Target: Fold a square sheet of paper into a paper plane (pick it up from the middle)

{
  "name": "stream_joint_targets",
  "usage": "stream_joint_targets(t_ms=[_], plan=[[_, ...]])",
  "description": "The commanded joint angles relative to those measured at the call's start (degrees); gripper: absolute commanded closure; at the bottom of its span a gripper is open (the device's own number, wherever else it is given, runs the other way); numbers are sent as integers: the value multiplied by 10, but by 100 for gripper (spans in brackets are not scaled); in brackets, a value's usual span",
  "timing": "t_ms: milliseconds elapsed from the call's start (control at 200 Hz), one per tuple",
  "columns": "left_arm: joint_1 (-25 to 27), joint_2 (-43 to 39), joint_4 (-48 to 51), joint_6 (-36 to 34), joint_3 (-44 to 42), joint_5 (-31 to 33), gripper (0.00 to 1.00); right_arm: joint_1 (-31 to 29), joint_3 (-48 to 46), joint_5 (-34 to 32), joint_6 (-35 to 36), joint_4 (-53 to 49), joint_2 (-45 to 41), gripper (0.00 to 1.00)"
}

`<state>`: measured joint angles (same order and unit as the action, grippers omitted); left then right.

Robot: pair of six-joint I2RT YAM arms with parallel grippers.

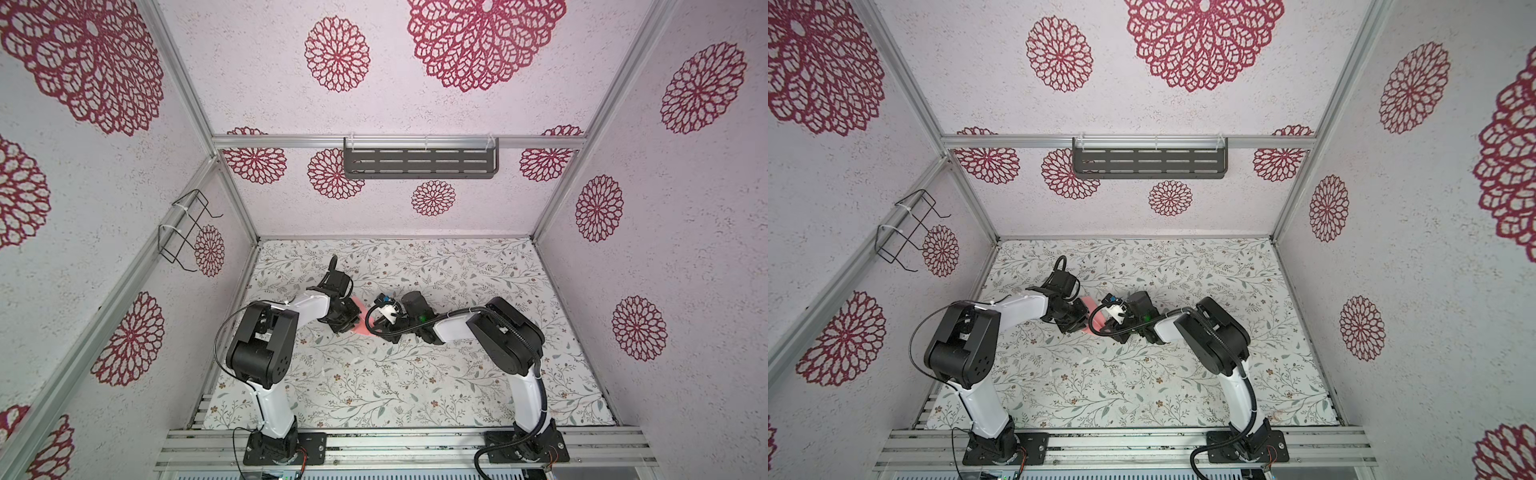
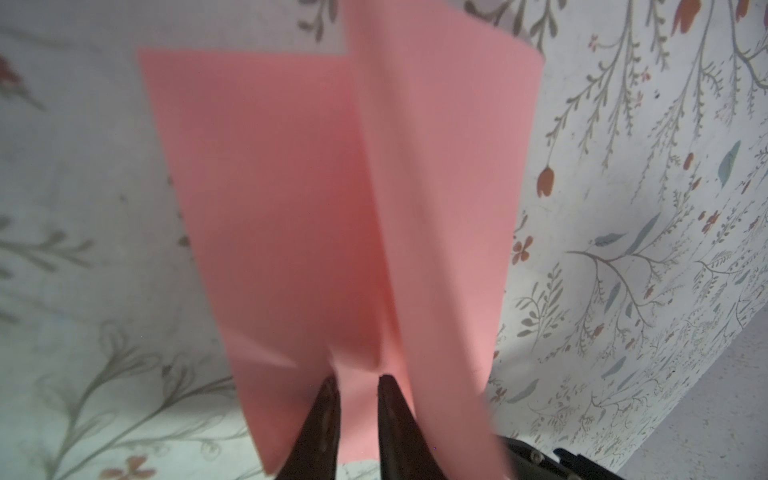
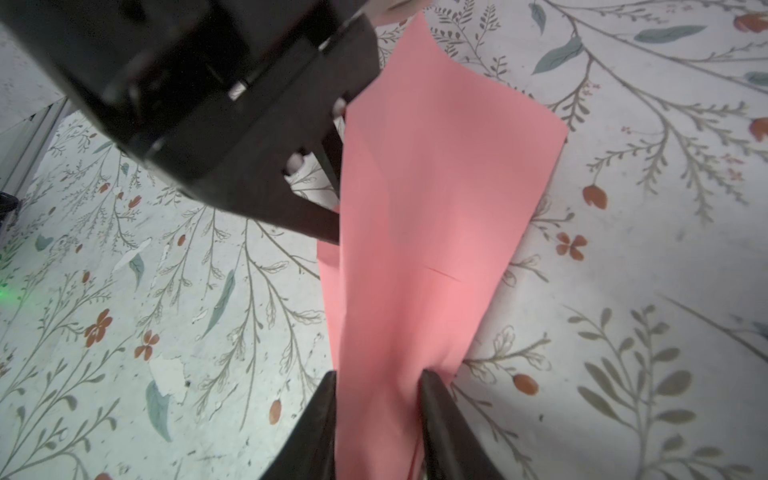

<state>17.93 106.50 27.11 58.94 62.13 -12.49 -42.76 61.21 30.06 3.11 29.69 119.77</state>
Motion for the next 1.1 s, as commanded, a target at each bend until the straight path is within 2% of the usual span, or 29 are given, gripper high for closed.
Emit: stream_joint_targets(t_ms=[0, 110, 350, 630, 941, 1096], plan=[[2, 43, 64, -7, -23, 19, 79, -5, 4, -4, 21, 21, -14, 65], [2, 39, 68, -7, -23, 25, 80, -5, -18, -22, 17, 41, -40, 68], [5, 23, 72, -8, -8, 13, 80, -5, -53, -23, 6, 40, -85, 62], [9, 5, 76, -11, 10, 6, 79, -17, -14, -27, 13, 34, -48, 60], [8, 9, 76, -9, 8, 9, 79, -20, 10, -24, 21, 16, -16, 66], [9, 6, 77, -8, 7, 9, 79, -20, 11, -16, 16, 13, -10, 75]])
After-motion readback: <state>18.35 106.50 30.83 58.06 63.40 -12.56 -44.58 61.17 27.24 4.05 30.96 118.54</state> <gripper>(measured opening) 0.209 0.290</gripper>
